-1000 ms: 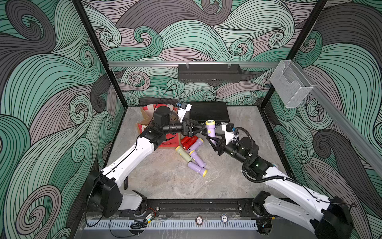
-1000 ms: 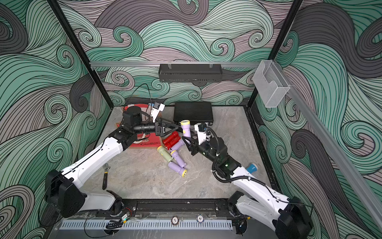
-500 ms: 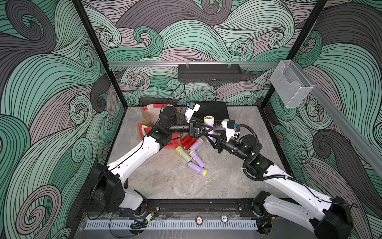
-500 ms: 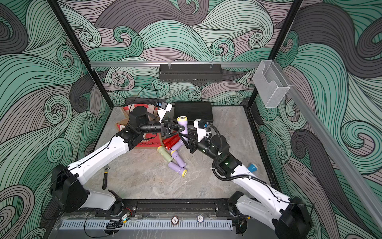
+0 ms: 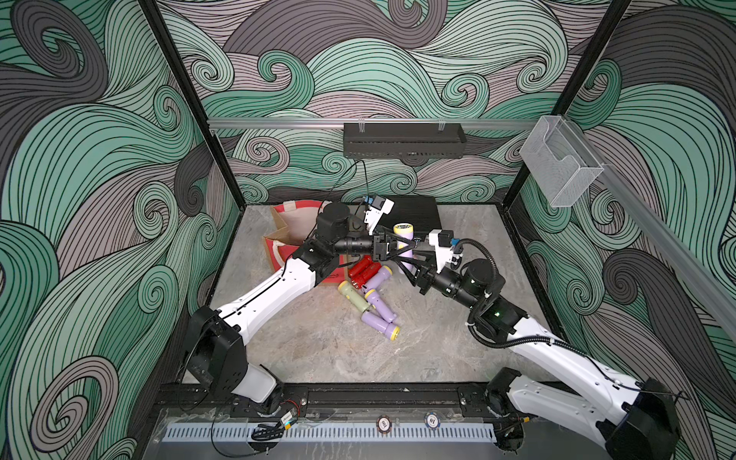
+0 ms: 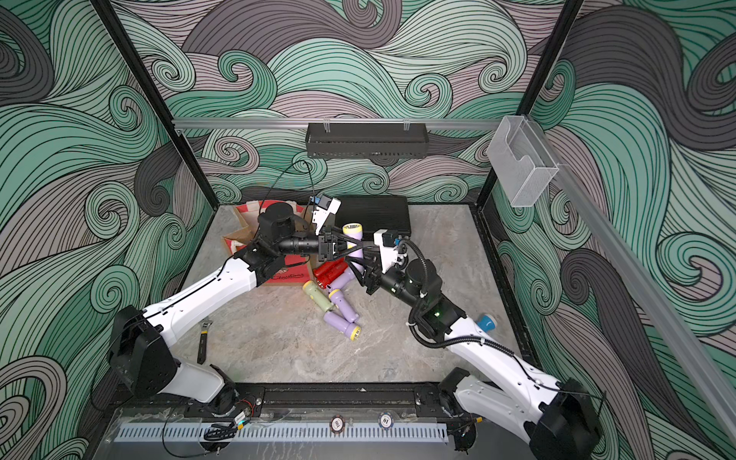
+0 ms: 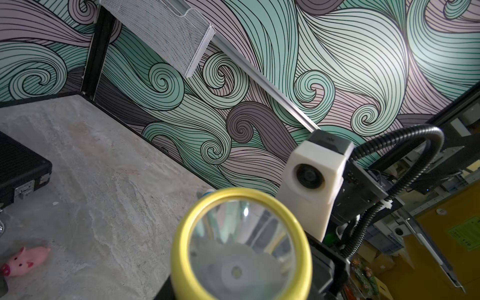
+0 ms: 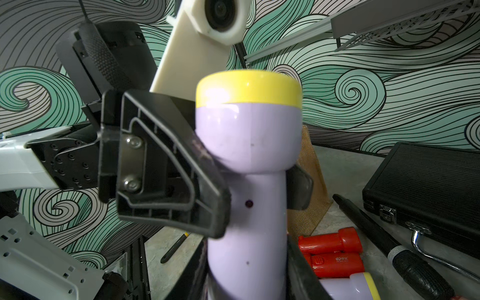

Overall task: Put the flashlights into the tote bags
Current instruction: Pick up the flashlight from the center of the board, then place the flashlight in the canvas bag.

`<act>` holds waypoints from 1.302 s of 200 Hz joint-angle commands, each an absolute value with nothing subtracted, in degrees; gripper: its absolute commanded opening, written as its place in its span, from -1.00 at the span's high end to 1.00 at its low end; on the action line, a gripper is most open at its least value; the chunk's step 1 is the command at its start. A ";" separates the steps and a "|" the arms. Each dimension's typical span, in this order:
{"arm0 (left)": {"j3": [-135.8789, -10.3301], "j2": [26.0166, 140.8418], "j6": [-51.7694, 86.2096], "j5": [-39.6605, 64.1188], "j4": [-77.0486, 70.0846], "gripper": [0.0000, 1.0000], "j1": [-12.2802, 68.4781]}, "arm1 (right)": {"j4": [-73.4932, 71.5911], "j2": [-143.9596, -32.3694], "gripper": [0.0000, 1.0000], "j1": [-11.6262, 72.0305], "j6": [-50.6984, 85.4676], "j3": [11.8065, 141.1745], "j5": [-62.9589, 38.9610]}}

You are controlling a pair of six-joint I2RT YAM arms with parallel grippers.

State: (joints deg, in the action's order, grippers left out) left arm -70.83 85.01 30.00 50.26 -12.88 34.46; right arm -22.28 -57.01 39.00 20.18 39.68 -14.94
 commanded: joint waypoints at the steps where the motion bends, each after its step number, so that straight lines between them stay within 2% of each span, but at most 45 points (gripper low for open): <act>1: -73.02 85.52 30.28 50.78 -13.28 0.39 34.80 | -23.19 -55.75 0.90 39.28 18.96 39.97 -14.65; 31: -73.33 84.91 28.99 49.79 -11.34 0.74 34.81 | -22.82 -55.46 0.87 39.37 18.31 39.62 -14.21; 55: -73.81 84.54 27.87 48.67 -9.08 0.95 34.80 | -21.30 -55.57 0.79 39.68 17.24 39.92 -13.82; 88: -73.77 83.82 27.35 46.83 -8.35 1.00 34.80 | -20.23 -55.72 0.58 40.23 16.27 40.03 -12.99; 115: -73.50 82.77 26.01 43.00 -6.44 1.00 34.76 | -19.70 -55.66 0.19 40.74 16.08 40.00 -12.07; 133: -73.33 81.92 23.84 39.25 -4.16 1.00 34.55 | -19.67 -55.46 -0.17 40.87 16.08 39.86 -11.14; 139: -73.70 81.91 23.00 37.54 -2.34 1.00 34.30 | -19.51 -55.38 -0.32 40.91 16.09 39.82 -10.85; 178: -79.76 79.32 14.84 23.52 14.88 1.00 32.28 | -17.90 -54.91 -0.97 40.96 16.35 39.81 -9.12; 210: -90.23 81.12 8.79 5.64 33.15 1.00 28.85 | -15.12 -55.10 -0.99 40.96 15.79 40.73 -8.61; 236: -98.31 86.24 7.75 -0.98 44.30 1.00 22.72 | -13.17 -56.15 -0.99 40.96 15.64 41.66 -8.16; 260: -102.17 89.19 6.75 -6.28 48.81 1.00 18.52 | -11.36 -57.12 -0.99 40.96 15.64 42.51 -7.84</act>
